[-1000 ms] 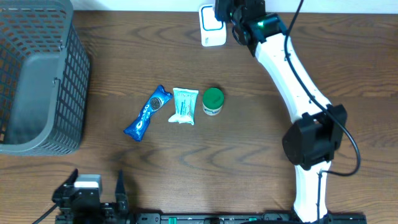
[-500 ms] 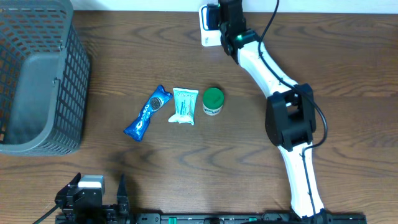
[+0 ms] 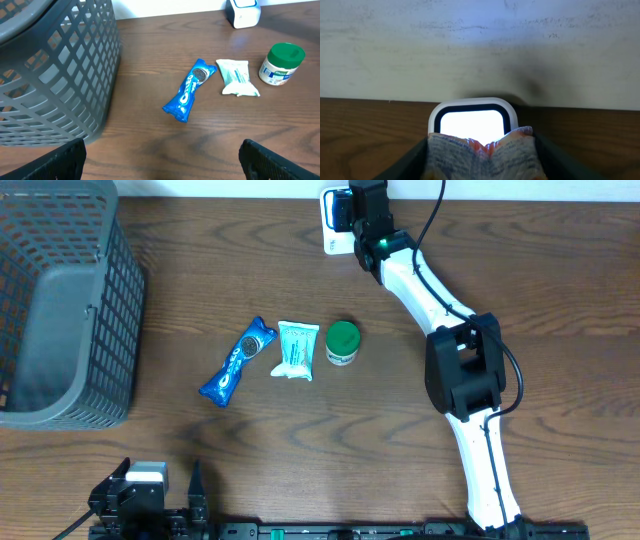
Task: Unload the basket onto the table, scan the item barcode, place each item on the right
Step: 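Hold the orange pack in front of the scanner window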
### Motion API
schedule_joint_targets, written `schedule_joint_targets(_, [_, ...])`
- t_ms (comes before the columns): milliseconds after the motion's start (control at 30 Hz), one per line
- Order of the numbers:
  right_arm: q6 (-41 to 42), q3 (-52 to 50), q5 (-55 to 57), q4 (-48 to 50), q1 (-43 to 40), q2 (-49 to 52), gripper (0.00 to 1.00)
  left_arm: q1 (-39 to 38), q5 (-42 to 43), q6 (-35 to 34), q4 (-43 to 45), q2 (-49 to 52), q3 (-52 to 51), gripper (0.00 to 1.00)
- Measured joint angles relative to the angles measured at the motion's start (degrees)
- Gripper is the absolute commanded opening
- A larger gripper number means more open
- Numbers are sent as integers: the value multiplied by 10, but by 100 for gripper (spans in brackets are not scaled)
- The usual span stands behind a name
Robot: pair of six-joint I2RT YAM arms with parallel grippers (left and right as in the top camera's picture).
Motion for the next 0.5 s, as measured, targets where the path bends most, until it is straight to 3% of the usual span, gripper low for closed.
schedule_joint_targets(167, [0,0,2,-46,0,-9,53,0,0,0,0,0,0,98])
schedule_joint_targets(500, [0,-5,123,-424,-36,-204,43,0,0,0,0,0,0,98])
